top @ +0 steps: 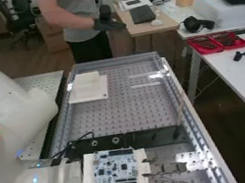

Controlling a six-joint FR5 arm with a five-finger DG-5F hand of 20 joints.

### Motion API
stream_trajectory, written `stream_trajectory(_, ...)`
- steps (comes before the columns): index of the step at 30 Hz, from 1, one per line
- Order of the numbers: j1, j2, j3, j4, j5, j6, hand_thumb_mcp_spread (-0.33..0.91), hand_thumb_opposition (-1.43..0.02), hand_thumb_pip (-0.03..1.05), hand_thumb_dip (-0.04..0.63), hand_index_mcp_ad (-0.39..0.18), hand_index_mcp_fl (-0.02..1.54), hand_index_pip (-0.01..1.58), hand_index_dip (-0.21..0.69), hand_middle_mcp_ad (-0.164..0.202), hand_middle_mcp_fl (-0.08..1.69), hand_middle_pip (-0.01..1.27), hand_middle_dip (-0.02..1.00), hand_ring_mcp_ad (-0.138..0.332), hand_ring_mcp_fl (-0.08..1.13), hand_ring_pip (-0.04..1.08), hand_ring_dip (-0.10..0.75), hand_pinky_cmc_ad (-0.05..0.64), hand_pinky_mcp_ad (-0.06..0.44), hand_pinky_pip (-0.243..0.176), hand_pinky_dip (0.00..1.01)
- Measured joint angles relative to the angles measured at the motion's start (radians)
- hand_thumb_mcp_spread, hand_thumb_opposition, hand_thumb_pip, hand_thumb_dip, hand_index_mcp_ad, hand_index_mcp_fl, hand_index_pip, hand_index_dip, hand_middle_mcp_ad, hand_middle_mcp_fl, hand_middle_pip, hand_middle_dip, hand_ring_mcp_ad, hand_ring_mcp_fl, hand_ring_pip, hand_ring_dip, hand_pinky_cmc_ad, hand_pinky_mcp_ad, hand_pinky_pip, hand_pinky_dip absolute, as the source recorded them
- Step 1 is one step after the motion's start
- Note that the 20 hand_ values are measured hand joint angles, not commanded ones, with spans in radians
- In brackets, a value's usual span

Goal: Grab the paper clip and place it in the clear container

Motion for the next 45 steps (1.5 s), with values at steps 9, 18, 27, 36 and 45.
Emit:
stream_trajectory(9, -0.004, 0.002, 0.011, -0.022, -0.021, 0.008, 0.48, -0.87, 0.67, 0.283, -0.173, 0.31, 1.45, 0.131, -0.002, 0.05, 0.13, 0.19, 0.117, 0.0, 0.08, 0.112, 0.321, 0.264, -0.052, 0.19)
stream_trajectory(18, -0.004, -0.003, 0.026, -0.028, -0.037, 0.039, 0.47, -0.87, 0.69, 0.283, -0.173, 0.31, 1.45, 0.131, -0.002, 0.05, 0.13, 0.19, 0.117, 0.0, 0.08, 0.112, 0.321, 0.264, -0.052, 0.19)
stream_trajectory(27, -0.005, -0.014, 0.04, -0.039, -0.045, 0.025, 0.47, -0.87, 0.69, 0.279, -0.173, 0.31, 1.45, 0.134, -0.002, 0.05, 0.13, 0.19, 0.117, 0.0, 0.08, 0.112, 0.321, 0.264, -0.052, 0.19)
stream_trajectory(36, -0.008, -0.016, 0.043, -0.043, -0.055, 0.015, 0.47, -0.87, 0.69, 0.279, -0.173, 0.31, 1.45, 0.131, -0.002, 0.05, 0.12, 0.19, 0.113, 0.0, 0.08, 0.112, 0.318, 0.264, -0.052, 0.19)
stream_trajectory(45, -0.01, -0.023, 0.053, -0.053, -0.066, -0.002, 0.47, -0.87, 0.68, 0.283, -0.173, 0.31, 1.45, 0.134, -0.005, 0.05, 0.13, 0.19, 0.101, 0.0, 0.08, 0.112, 0.318, 0.262, -0.052, 0.19)
